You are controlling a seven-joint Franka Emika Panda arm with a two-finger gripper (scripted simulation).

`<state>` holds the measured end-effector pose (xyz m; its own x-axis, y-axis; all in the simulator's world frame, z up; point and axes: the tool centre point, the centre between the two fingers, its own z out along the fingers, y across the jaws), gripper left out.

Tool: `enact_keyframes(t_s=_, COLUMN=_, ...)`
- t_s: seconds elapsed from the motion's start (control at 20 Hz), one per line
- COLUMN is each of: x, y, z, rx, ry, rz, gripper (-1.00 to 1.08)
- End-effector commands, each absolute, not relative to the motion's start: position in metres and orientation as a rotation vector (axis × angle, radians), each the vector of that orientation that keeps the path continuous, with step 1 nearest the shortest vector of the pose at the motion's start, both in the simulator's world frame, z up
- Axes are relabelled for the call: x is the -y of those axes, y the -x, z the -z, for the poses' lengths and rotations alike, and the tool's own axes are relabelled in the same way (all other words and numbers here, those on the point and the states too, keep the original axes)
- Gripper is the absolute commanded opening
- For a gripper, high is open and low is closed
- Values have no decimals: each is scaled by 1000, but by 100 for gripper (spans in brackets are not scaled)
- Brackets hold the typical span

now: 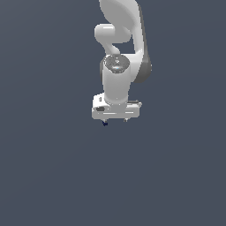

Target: Pick up the object and move it to a goal position.

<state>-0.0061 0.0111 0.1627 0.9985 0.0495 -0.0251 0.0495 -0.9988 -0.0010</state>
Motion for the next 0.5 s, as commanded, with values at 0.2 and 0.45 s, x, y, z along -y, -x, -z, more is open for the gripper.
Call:
enact_keyframes(t_s=0.2, x=-10, y=4, z=-168, rx=54, ry=3133, rz=-29, gripper=100)
enact_keyframes(t_s=0.45, x=-7, y=-1, z=-177, rx=7, ry=3119, rz=-10, gripper=100)
